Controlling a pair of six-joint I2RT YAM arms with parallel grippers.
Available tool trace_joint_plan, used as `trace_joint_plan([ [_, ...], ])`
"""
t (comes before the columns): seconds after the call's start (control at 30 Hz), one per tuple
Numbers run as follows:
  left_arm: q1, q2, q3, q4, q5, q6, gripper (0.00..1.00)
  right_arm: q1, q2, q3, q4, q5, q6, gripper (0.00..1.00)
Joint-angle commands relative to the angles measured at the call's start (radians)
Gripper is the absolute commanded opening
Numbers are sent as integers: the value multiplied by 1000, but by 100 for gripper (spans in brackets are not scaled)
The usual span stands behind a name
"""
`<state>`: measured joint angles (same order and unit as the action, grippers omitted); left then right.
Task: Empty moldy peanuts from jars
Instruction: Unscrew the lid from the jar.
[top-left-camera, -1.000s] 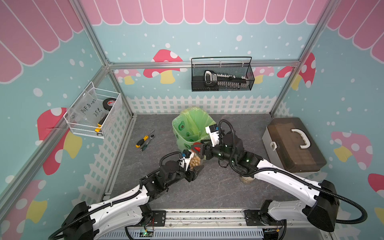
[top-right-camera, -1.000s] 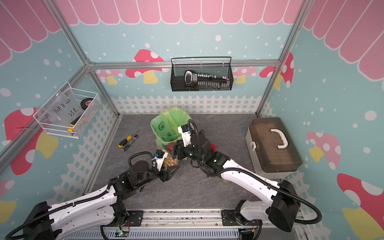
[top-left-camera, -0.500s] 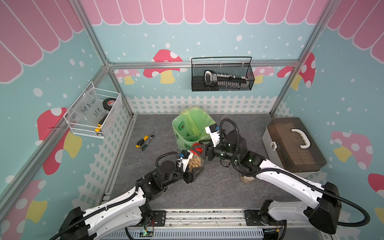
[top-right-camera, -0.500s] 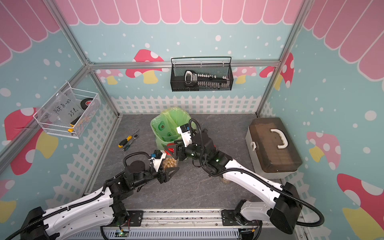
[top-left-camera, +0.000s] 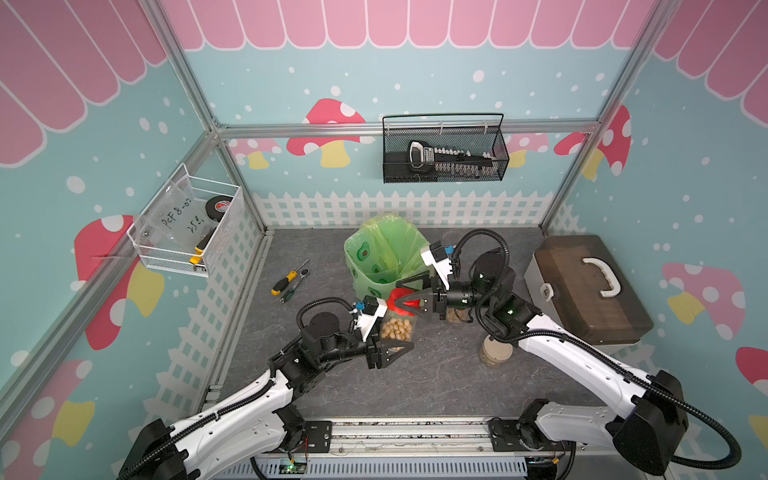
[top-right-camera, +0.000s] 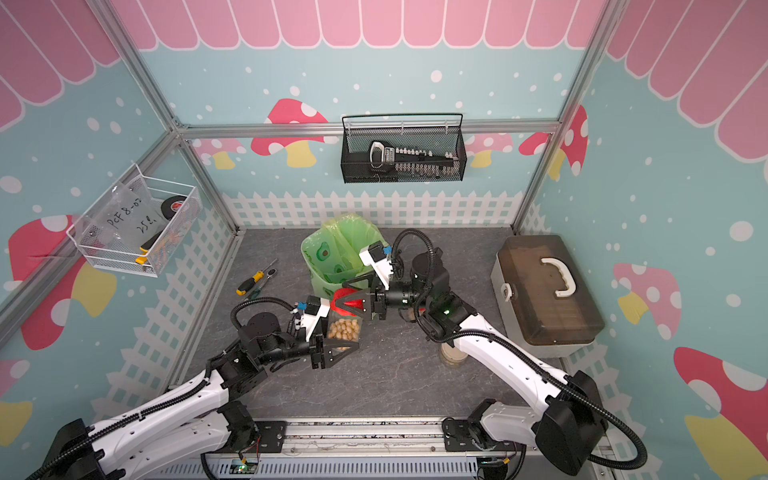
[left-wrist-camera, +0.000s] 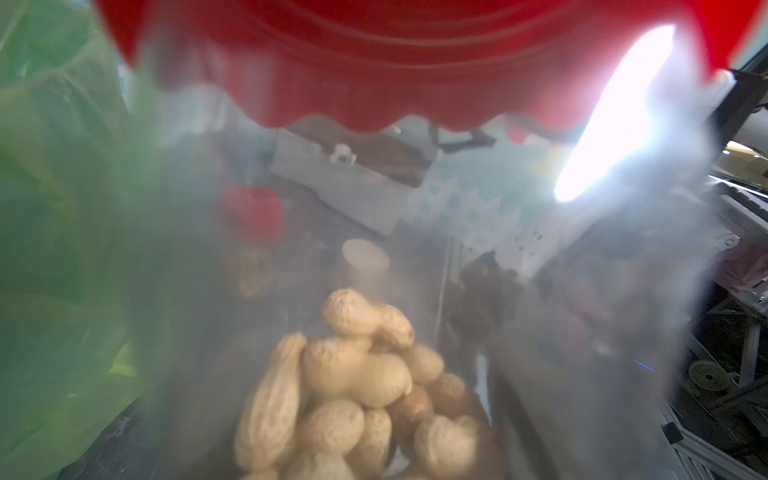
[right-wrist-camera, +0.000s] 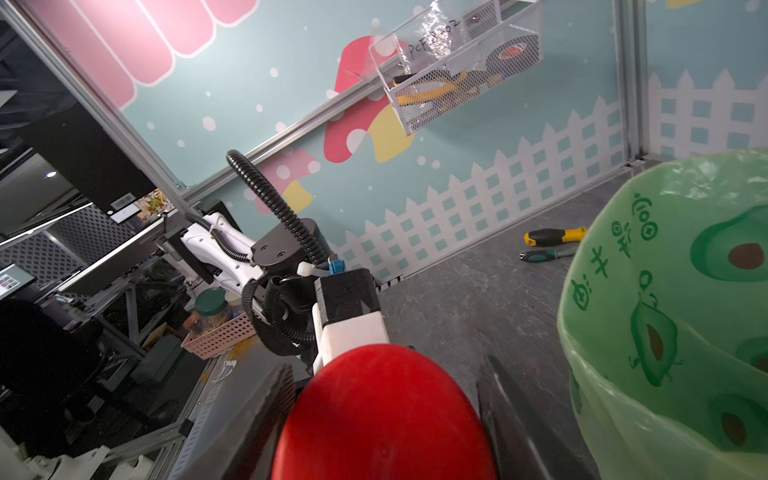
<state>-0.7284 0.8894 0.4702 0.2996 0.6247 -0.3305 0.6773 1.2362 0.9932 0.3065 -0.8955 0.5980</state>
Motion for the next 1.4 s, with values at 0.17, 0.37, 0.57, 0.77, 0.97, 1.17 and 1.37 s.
trace_joint_plan([
  [0.17,15,-7,39,-79,-106,-12,27,7,-43,15,-7,-55,-30,87],
  [0.37,4,-34,44,-140,-314,28,26,21,-104,27,-173,236,-26,97],
  [0.57,-101,-31,47,-186,-573,117,25,108,-91,90,-340,630,-13,97],
  [0.77,-163,-13,47,-172,-695,146,25,167,-13,130,-345,748,5,98],
  [0.97,-180,-17,26,-149,-782,156,25,239,33,181,-403,887,-7,99],
  [1.17,-183,-8,21,-134,-789,157,25,275,74,188,-390,967,5,99],
  [1.37,-187,-12,14,-125,-775,159,25,296,108,198,-367,973,8,73],
])
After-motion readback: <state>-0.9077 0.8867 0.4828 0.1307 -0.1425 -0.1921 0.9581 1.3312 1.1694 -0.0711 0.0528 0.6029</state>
